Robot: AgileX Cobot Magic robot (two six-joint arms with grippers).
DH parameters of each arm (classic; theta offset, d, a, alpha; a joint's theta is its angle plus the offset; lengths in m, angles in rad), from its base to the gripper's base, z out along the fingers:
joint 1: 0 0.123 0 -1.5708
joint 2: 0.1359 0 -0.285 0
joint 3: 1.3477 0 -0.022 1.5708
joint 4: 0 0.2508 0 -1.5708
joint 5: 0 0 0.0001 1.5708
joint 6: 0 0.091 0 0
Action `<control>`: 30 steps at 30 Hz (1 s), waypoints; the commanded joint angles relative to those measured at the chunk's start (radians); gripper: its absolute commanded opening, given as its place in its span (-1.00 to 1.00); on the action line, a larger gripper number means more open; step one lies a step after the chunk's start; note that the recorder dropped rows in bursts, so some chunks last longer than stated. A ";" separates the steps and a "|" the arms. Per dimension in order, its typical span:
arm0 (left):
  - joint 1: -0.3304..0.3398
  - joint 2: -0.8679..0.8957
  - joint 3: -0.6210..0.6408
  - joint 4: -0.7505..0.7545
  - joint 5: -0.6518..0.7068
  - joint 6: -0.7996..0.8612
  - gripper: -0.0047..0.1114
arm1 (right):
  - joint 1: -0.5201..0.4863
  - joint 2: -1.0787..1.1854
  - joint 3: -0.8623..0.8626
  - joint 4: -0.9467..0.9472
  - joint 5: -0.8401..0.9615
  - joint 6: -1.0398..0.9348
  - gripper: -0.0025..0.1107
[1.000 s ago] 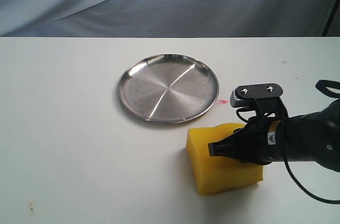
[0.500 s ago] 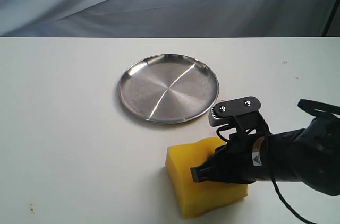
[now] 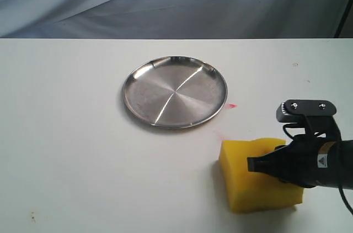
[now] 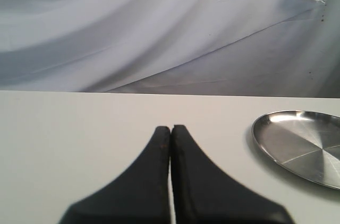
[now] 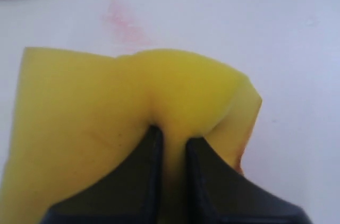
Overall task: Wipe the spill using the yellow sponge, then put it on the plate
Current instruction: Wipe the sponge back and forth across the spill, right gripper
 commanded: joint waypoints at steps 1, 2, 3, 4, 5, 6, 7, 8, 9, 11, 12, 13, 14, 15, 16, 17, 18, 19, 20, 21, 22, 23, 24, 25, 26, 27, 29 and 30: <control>-0.001 -0.002 0.004 0.001 -0.004 -0.003 -0.89 | -0.058 -0.007 -0.032 -0.002 -0.010 -0.001 -0.96; -0.001 -0.002 0.004 0.001 -0.004 -0.003 -0.89 | -0.058 -0.007 -0.048 -0.002 -0.010 -0.001 -0.96; -0.001 -0.002 0.004 0.001 -0.004 -0.003 -0.89 | -0.058 -0.005 -0.067 -0.002 -0.010 -0.001 -0.96; -0.001 -0.002 0.004 0.001 -0.004 -0.003 -0.89 | -0.058 0.005 -0.087 -0.002 -0.010 -0.001 -0.96; -0.001 -0.002 0.004 0.001 -0.004 -0.003 -0.89 | -0.056 0.017 -0.107 -0.002 -0.006 -0.001 -0.96; -0.001 -0.002 0.004 0.001 -0.004 -0.003 -0.89 | -0.056 0.028 -0.125 -0.002 -0.001 -0.001 -0.96; -0.001 -0.002 0.004 0.001 -0.004 -0.003 -0.89 | -0.056 0.046 -0.148 -0.002 0.011 -0.001 -0.96; -0.001 -0.002 0.004 0.001 -0.004 -0.003 -0.89 | -0.052 0.063 -0.169 -0.002 0.025 -0.001 -0.96; -0.001 -0.002 0.004 0.001 -0.004 -0.001 -0.89 | -0.044 0.079 -0.183 -0.002 0.038 -0.001 -0.96; -0.001 -0.002 0.004 0.001 -0.004 -0.001 -0.89 | -0.020 0.102 -0.206 -0.002 0.047 -0.001 -0.96; -0.001 -0.002 0.004 0.001 -0.004 -0.001 -0.89 | -0.004 0.106 -0.209 -0.002 0.044 -0.001 -0.96; -0.001 -0.002 0.004 0.001 -0.004 -0.001 -0.89 | 0.014 0.111 -0.213 -0.002 0.044 -0.001 -0.96; -0.001 -0.002 0.004 0.001 -0.004 -0.001 -0.89 | 0.033 0.116 -0.214 -0.002 0.039 -0.001 -0.96; -0.001 -0.002 0.004 0.001 -0.004 -0.001 -0.89 | 0.049 0.118 -0.214 0.001 0.033 -0.001 -0.96; -0.001 -0.002 0.004 0.001 -0.004 -0.001 -0.89 | 0.068 0.118 -0.214 0.005 0.031 -0.001 -0.96; -0.001 -0.002 0.004 0.001 -0.004 -0.001 -0.89 | 0.087 0.118 -0.214 0.012 0.029 -0.001 -0.96; -0.001 -0.002 0.004 0.001 -0.004 -0.001 -0.89 | 0.107 0.118 -0.214 0.012 0.027 -0.001 -0.96; -0.001 -0.002 0.004 0.001 -0.004 -0.001 -0.89 | 0.123 0.118 -0.214 0.012 0.027 -0.001 -0.96; -0.001 -0.002 0.004 0.001 -0.004 -0.001 -0.89 | 0.143 0.118 -0.214 0.021 0.027 -0.001 -0.96; -0.001 -0.002 0.004 0.001 -0.004 -0.003 -0.89 | 0.164 0.118 -0.214 0.026 0.027 -0.001 -0.96; -0.001 -0.002 0.004 0.001 -0.004 -0.003 -0.89 | 0.186 0.118 -0.214 0.027 0.027 -0.001 -0.96; -0.001 -0.002 0.004 0.001 -0.004 -0.003 -0.89 | 0.207 0.118 -0.214 0.027 0.027 -0.001 -0.96; -0.001 -0.002 0.004 0.001 -0.004 -0.003 -0.89 | 0.227 0.118 -0.214 0.029 0.030 -0.001 -0.96; -0.001 -0.002 0.004 0.001 -0.004 -0.003 -0.89 | 0.242 0.118 -0.214 0.031 0.035 -0.001 -0.96; -0.001 -0.002 0.004 0.001 -0.004 -0.003 -0.89 | 0.259 0.118 -0.214 0.031 0.035 -0.001 -0.96; -0.001 -0.002 0.004 0.001 -0.004 -0.003 -0.89 | 0.274 0.118 -0.214 0.031 0.042 -0.001 -0.96; -0.001 -0.002 0.004 0.001 -0.004 -0.003 -0.89 | 0.285 0.118 -0.214 0.031 0.053 -0.001 -0.96; -0.001 -0.002 0.004 0.001 -0.004 -0.003 -0.89 | 0.286 0.121 -0.212 0.031 0.054 -0.003 -0.96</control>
